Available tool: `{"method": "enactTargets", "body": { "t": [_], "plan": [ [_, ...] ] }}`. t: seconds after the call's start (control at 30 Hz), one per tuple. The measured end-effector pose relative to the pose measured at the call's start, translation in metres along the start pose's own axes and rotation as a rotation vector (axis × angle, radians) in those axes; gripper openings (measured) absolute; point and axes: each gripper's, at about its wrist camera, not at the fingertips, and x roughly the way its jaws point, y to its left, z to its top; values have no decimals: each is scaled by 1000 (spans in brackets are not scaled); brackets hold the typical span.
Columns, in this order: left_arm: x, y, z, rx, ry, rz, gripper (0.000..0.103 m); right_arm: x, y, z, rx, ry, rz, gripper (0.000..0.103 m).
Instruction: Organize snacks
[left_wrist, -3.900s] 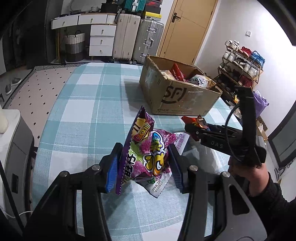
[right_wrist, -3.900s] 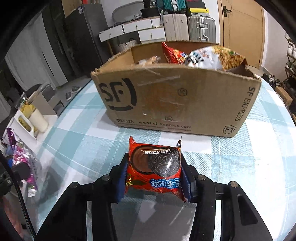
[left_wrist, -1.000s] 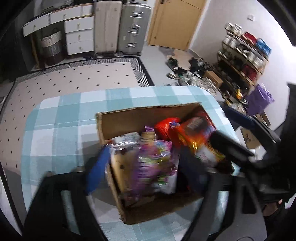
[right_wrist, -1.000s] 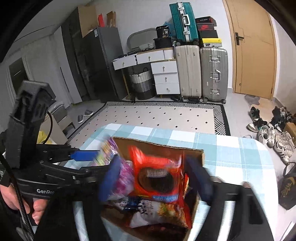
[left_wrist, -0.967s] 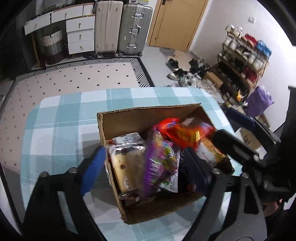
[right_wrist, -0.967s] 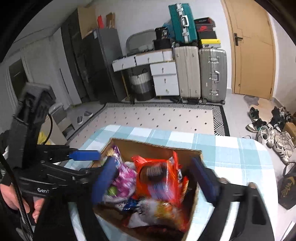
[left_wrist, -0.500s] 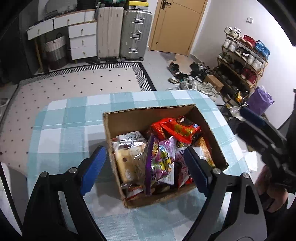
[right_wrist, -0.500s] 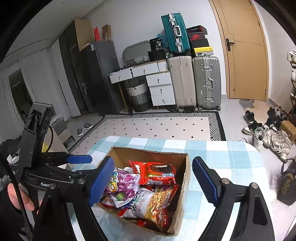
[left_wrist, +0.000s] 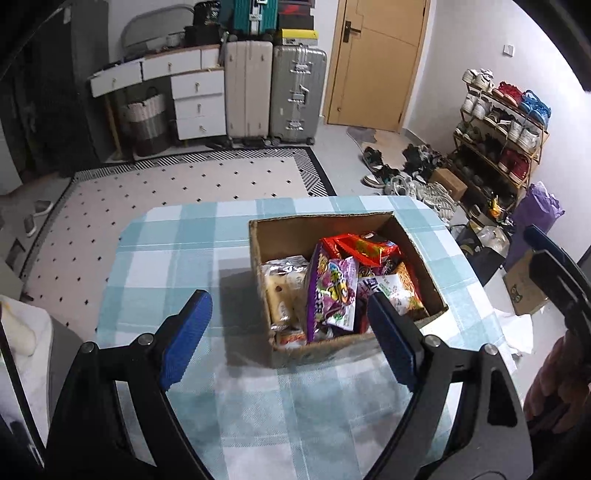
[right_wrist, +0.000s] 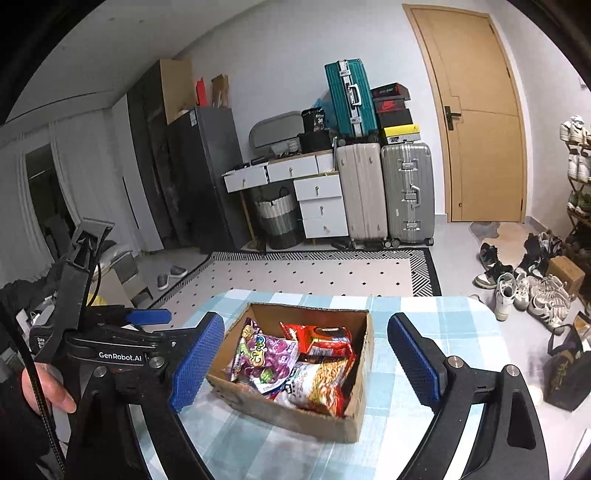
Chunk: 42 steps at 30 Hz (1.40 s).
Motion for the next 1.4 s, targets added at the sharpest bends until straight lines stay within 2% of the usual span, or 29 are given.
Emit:
{"method": "enactTargets", "body": {
  "t": [0.23, 0.63, 0.77, 0.97, 1.17, 1.4],
  "plan": [
    [-31, 4, -28, 4, -49, 22, 87, -44, 7, -15, 8, -39, -8, 94],
    [-80, 4, -79, 1, -138, 54, 90, -102, 31, -56, -55, -36, -26, 98],
    [-92, 3, -93, -6, -166, 64, 102, -119, 42, -70, -63, -40, -43, 98],
    [-115, -2, -119, 10, -221, 69, 102, -142, 58, -88, -97, -58, -22, 99],
    [-111, -4, -145, 31, -251, 111, 102, -153, 71, -114, -114, -78, -26, 99],
    [-94, -5, -173, 25, -281, 119, 102, -148, 71, -148, -143, -116, -66, 100]
  ]
}}
